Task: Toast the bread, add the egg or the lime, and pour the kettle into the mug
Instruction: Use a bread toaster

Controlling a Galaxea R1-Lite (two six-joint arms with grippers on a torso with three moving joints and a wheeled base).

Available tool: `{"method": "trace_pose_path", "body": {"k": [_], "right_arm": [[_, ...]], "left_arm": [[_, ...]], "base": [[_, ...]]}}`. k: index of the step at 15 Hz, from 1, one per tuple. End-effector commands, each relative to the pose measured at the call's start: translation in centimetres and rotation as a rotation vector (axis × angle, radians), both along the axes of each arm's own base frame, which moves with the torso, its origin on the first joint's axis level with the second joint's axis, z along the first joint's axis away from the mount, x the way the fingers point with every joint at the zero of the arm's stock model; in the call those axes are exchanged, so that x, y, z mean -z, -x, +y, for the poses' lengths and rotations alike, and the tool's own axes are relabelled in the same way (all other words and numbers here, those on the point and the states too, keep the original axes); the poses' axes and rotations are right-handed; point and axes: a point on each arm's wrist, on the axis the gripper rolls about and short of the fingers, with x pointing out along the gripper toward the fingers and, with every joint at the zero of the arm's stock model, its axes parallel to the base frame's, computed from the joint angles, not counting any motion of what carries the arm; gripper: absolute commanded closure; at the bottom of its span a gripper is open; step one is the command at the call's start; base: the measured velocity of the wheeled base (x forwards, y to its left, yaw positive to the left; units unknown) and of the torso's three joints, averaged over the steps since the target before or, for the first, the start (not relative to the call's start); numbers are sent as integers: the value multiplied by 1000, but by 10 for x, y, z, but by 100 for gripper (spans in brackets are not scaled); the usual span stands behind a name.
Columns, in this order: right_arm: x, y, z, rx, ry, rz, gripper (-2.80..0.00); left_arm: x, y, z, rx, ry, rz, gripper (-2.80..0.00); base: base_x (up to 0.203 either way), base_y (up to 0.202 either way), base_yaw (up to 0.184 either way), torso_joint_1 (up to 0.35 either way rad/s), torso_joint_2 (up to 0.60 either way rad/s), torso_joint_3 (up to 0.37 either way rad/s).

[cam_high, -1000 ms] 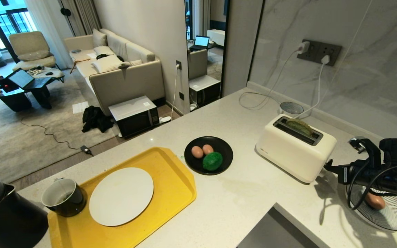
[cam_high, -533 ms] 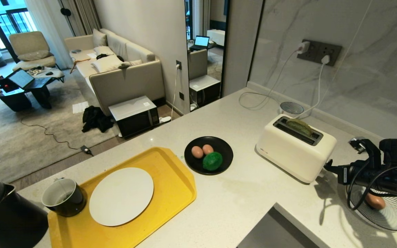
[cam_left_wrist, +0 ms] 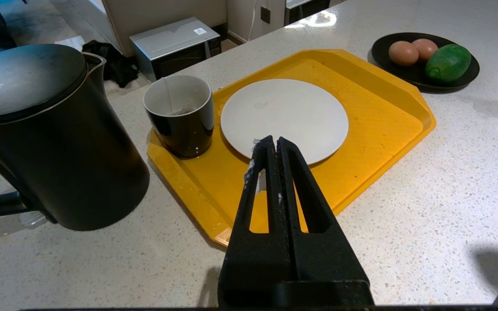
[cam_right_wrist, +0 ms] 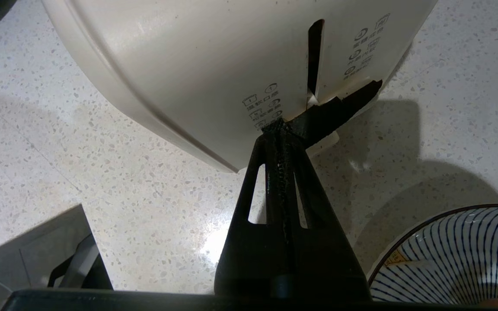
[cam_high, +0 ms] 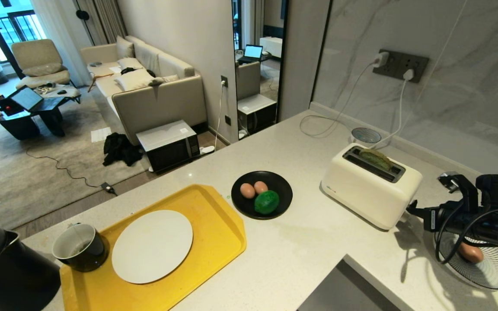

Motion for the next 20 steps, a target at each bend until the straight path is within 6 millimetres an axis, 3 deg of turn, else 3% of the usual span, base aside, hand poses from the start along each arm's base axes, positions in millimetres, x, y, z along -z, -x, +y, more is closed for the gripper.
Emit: {"method": "trace_pose_path", "body": {"k": [1, 20], "right_arm": [[0, 0, 0, -4, 0, -3, 0], [2, -3, -1, -2, -7, 0, 0]], "left_arm": [[0, 0, 0, 0, 0, -1, 0], [0, 0, 0, 0, 0, 0, 0]], "base": [[0, 0, 0, 0, 0, 0], [0, 0, 0, 0, 0, 0]]}}
